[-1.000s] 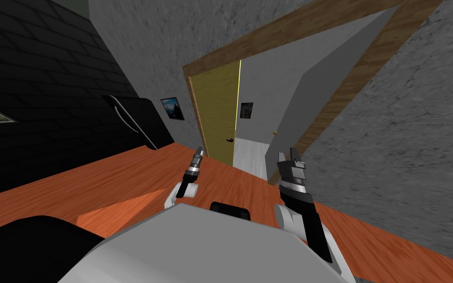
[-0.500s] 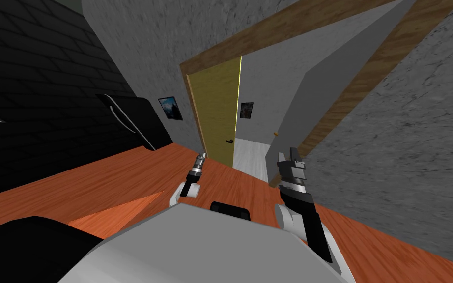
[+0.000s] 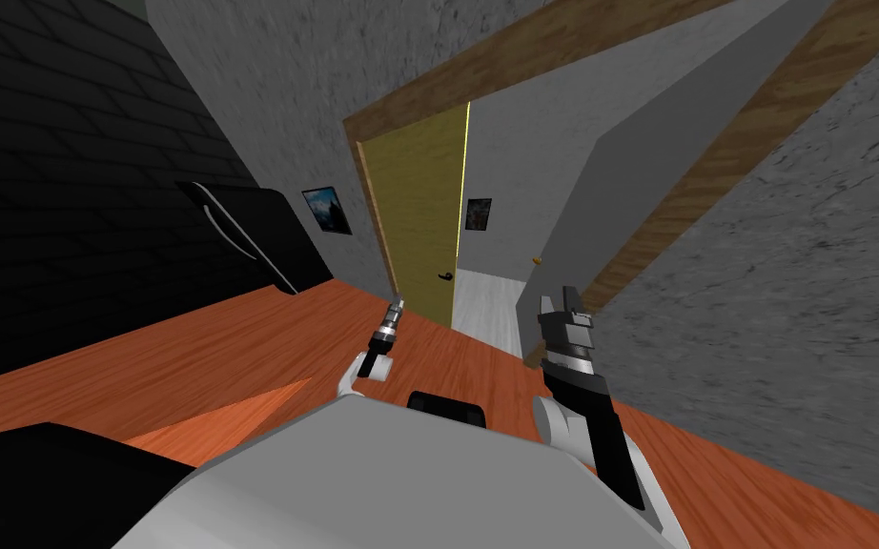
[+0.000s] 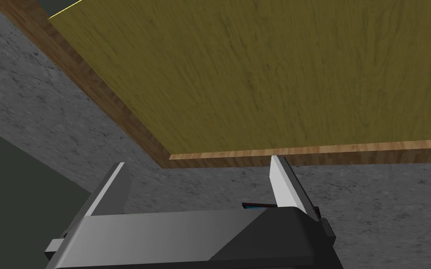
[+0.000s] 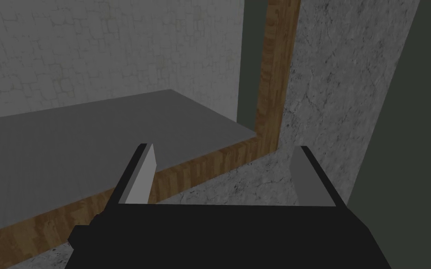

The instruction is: Push the door open

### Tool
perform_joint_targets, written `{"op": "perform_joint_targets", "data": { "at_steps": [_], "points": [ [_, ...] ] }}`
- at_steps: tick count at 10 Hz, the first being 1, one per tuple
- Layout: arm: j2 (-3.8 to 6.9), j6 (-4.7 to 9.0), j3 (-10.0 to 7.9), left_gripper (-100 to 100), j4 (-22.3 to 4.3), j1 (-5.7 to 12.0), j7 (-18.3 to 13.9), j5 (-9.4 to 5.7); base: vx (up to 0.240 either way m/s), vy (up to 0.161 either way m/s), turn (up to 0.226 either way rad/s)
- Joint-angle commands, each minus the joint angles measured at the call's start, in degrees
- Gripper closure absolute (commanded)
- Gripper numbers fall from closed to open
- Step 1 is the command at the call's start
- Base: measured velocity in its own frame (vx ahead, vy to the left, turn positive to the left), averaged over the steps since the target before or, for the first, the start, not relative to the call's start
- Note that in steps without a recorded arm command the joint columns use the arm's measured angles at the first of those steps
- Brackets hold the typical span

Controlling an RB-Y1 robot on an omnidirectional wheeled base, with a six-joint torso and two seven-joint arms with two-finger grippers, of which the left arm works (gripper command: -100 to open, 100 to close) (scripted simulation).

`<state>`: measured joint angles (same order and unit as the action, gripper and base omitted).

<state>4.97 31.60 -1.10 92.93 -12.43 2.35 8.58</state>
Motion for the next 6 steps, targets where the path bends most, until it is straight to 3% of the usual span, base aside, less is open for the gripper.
{"op": "perform_joint_targets", "data": {
  "at_steps": [1,6],
  "points": [
    [0.10,0.75,0.30,-100,-2.2,0.48,-0.6,0.11,0.108,0.003,-0.010],
    [0.01,2.30,0.88,-100,-8.5,2.92,-1.7,0.42,0.080,0.012,-0.008]
  ]
}}
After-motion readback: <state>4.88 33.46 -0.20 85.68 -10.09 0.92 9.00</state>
